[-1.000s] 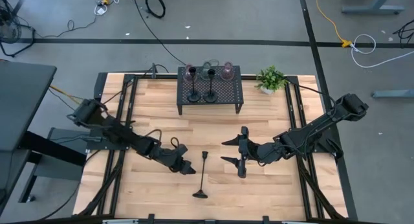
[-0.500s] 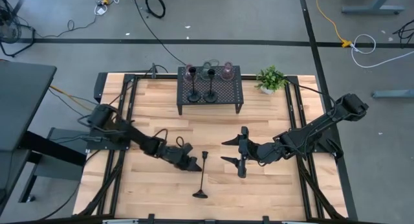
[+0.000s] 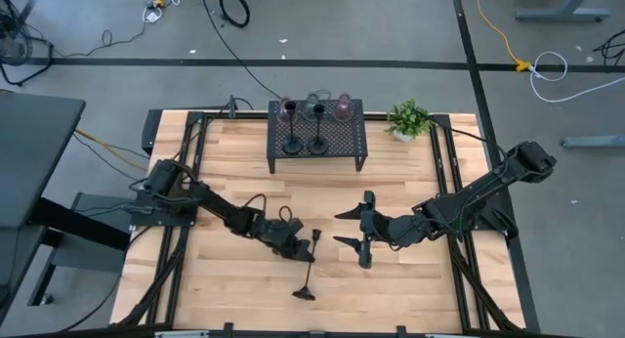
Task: Pick & Place candle stick holders
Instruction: Put the black candle holder on the shelf
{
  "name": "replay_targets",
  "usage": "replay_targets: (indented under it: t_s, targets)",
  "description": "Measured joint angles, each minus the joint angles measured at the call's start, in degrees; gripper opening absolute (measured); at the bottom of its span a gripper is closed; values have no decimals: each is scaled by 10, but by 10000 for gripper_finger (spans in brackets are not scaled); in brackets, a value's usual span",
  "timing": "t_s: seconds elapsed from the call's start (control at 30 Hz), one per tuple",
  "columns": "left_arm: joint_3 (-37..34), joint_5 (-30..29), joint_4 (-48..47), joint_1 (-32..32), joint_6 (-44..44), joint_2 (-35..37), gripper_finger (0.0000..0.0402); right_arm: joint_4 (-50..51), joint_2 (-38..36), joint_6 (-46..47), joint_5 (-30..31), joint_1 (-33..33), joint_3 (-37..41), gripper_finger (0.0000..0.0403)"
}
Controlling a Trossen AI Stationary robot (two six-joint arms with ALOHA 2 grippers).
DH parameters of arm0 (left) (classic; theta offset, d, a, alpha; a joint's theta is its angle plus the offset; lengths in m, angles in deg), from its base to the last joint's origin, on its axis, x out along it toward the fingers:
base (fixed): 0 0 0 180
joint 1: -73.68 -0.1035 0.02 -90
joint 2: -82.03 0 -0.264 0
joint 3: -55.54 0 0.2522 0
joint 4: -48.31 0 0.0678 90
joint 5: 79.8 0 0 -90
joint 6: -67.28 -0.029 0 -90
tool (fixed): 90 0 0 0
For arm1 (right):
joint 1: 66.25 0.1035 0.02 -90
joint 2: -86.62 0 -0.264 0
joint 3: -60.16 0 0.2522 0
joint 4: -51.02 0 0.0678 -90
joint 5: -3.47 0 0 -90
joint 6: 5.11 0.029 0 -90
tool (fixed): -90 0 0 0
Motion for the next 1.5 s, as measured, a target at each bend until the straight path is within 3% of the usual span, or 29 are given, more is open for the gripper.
replay_targets:
  t_s: [0.27, 0.37, 0.6, 0.8, 1.23, 1.5]
  targets:
    - [42, 35, -32, -2, -36, -33, 174, 1, 0, 1, -5, 1, 0, 251]
    - [60, 54, -83, -4, -53, -33, 173, 0, 0, 1, -15, 1, 0, 251]
    - [94, 57, -169, -6, -88, -35, 140, 0, 0, 1, -15, 1, 0, 251]
    - [104, 48, -166, -13, -89, -36, 127, 0, 0, 1, -15, 1, 0, 251]
    - [103, 38, -133, -14, -74, -37, 139, 0, 0, 1, -15, 1, 0, 251]
    - [105, 69, -184, -15, -83, -35, 129, 0, 0, 1, -15, 1, 0, 251]
